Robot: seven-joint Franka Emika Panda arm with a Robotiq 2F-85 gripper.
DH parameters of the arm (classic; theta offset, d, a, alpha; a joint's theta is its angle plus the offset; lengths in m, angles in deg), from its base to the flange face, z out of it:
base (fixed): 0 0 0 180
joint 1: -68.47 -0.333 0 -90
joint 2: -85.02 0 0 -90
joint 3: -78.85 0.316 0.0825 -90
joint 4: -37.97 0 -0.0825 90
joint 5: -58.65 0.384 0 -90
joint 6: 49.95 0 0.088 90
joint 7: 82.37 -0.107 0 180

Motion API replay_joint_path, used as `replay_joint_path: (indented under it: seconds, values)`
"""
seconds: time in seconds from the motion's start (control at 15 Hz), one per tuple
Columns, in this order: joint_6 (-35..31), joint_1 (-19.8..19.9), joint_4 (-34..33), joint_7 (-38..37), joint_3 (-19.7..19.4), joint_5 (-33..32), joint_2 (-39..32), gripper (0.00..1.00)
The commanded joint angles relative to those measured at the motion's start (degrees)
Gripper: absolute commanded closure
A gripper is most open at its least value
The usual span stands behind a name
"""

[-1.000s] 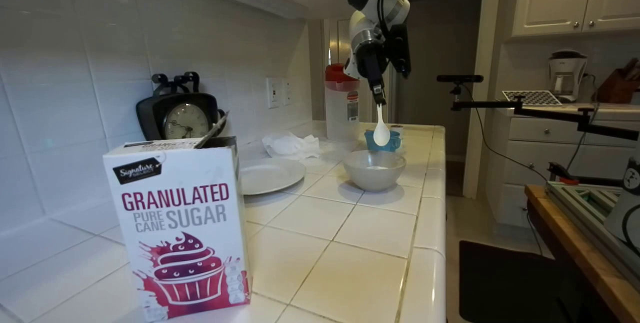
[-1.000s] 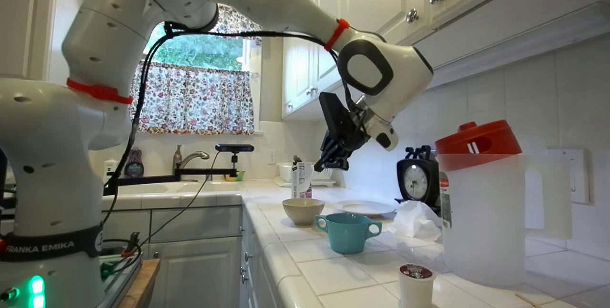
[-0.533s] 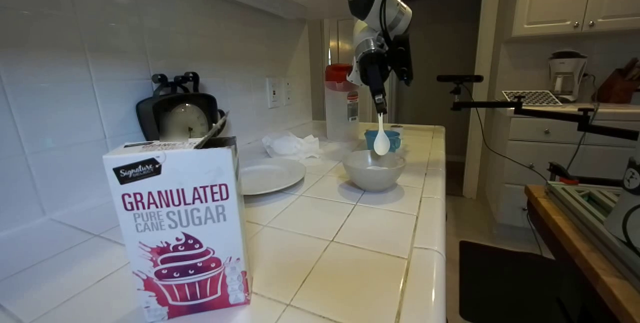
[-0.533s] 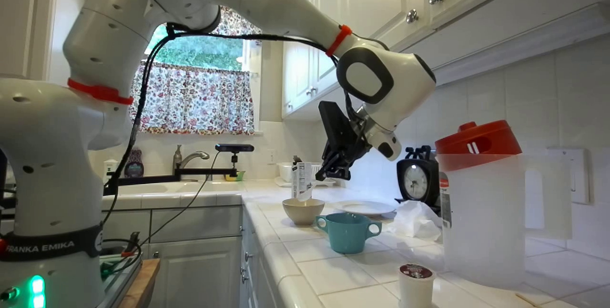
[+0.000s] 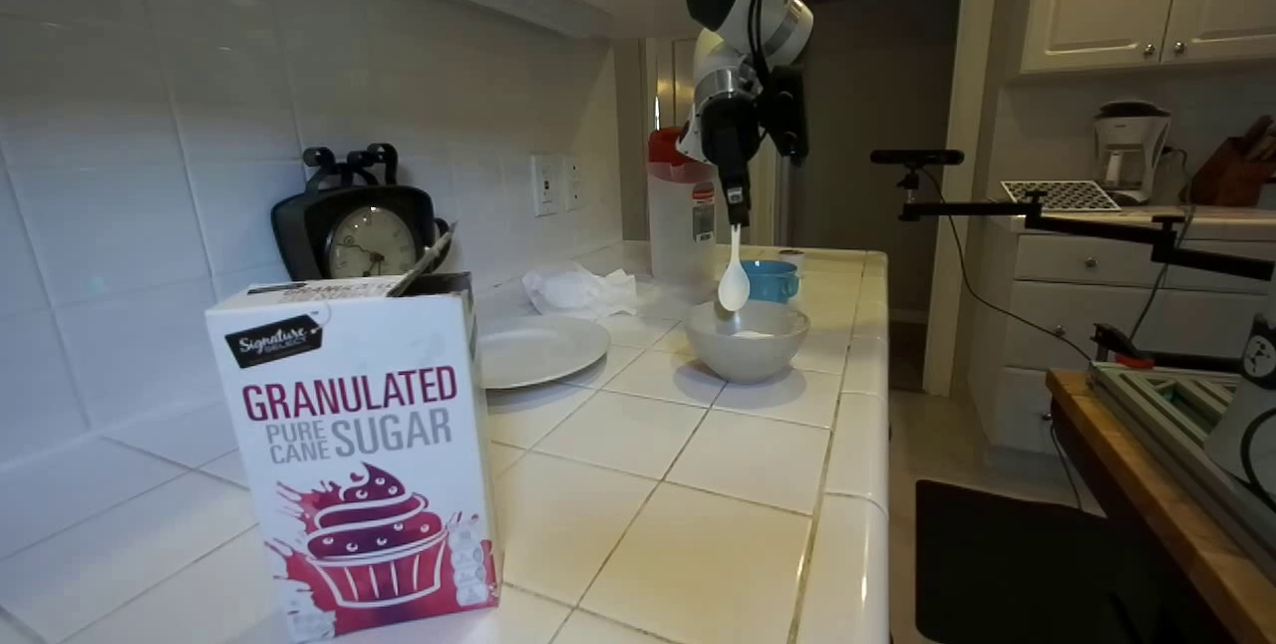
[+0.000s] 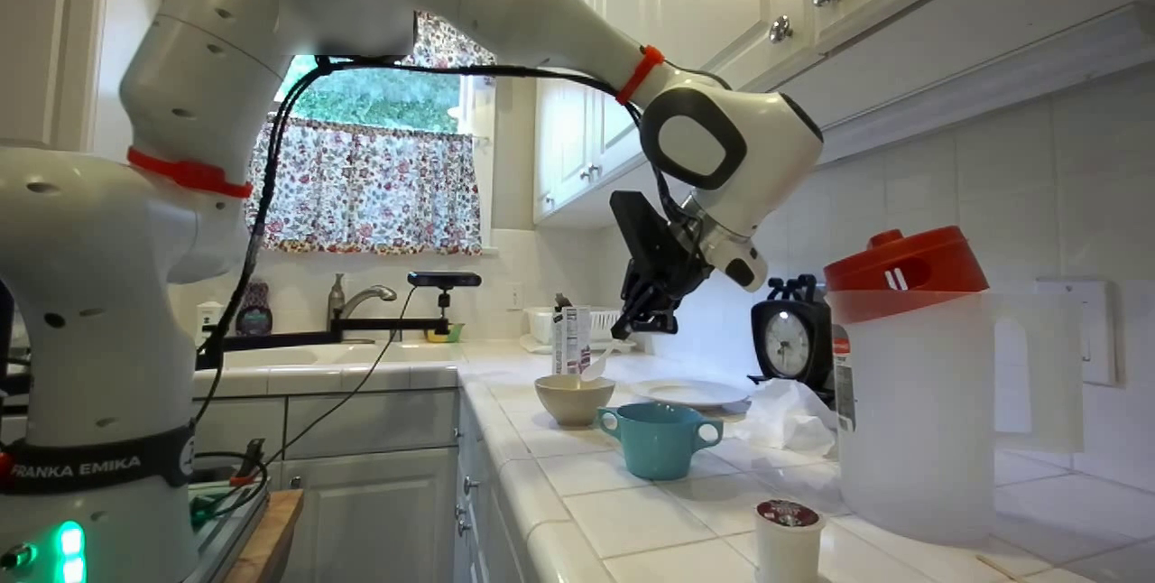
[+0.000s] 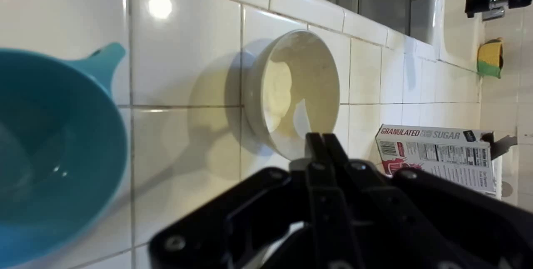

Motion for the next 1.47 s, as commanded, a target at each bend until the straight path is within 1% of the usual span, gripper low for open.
replay_joint_path:
  seconds: [0.0,0.53,1.4]
  values:
    - [0.5,-0.6,-2.3,-0.7,0.6,0.7,-1.5,0.99]
    - [0.3,-1.6,-2.9,-1.2,2.4,2.2,-3.9,0.99]
    - [0.0,-1.6,-0.7,-0.8,3.0,4.1,-5.0,0.99]
